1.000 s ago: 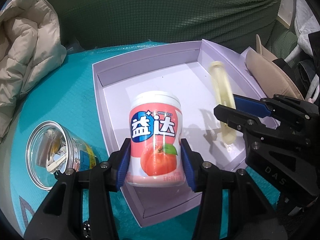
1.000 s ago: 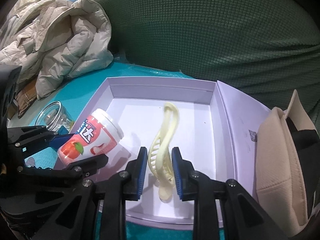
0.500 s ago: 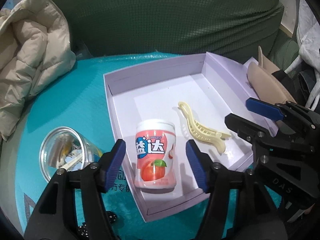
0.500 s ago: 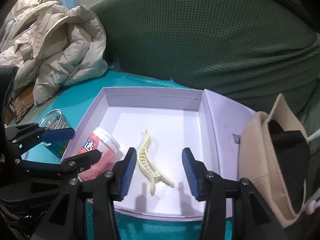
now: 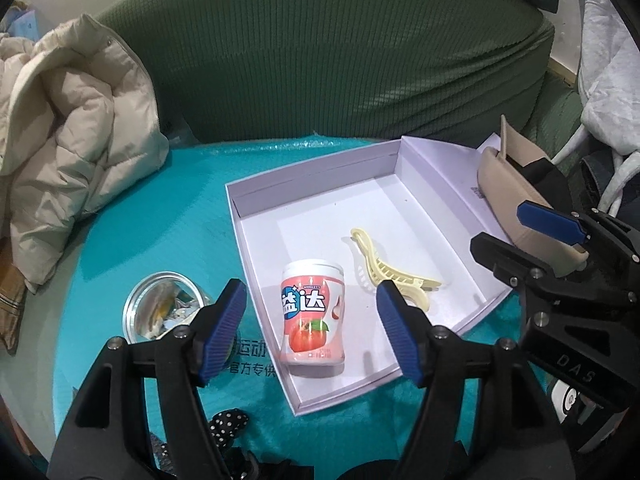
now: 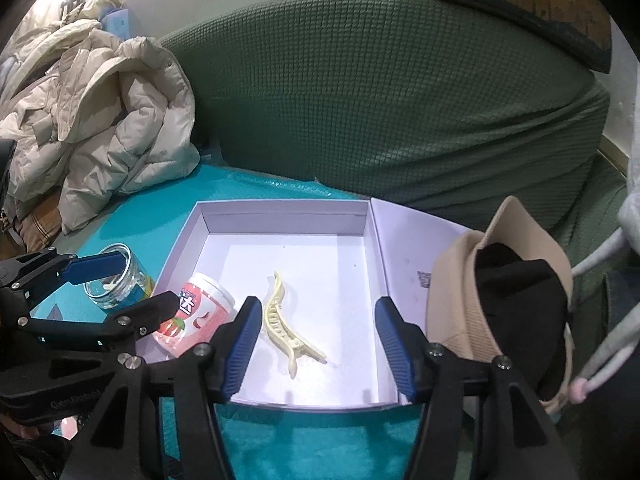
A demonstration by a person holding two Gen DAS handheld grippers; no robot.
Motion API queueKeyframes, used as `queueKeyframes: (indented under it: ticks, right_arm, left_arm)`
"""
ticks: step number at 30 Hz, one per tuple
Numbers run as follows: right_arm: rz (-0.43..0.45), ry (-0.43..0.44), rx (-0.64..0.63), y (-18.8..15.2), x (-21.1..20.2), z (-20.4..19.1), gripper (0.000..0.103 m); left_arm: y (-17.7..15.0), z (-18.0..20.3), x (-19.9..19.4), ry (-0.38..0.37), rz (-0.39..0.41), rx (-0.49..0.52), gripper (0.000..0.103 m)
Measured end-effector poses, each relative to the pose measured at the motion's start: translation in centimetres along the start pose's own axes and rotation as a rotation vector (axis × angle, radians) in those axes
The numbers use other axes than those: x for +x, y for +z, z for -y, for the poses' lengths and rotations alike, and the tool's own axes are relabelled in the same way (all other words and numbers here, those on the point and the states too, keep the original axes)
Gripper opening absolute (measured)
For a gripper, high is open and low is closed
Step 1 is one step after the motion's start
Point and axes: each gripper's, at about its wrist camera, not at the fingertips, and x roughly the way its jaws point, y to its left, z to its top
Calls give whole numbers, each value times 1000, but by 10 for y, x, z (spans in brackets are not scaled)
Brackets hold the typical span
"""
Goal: Organize objects
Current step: 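Open both grippers to release the bottle and clip inside the box, then withdraw both tools from the box toward the scrunchies and pink compact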
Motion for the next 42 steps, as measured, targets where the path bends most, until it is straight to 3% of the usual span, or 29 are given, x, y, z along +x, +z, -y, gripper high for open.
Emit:
queueKeyframes:
  ticks: [17,42]
  right_arm:
    - [45,6,9,1,-64,-13,65]
    - [67,60,-92,-17,-118,-88,70]
  left_arm:
    - [-4,-6,-67,35,60,-51,67]
    - [-62,-51,-143,139,106,-112,76]
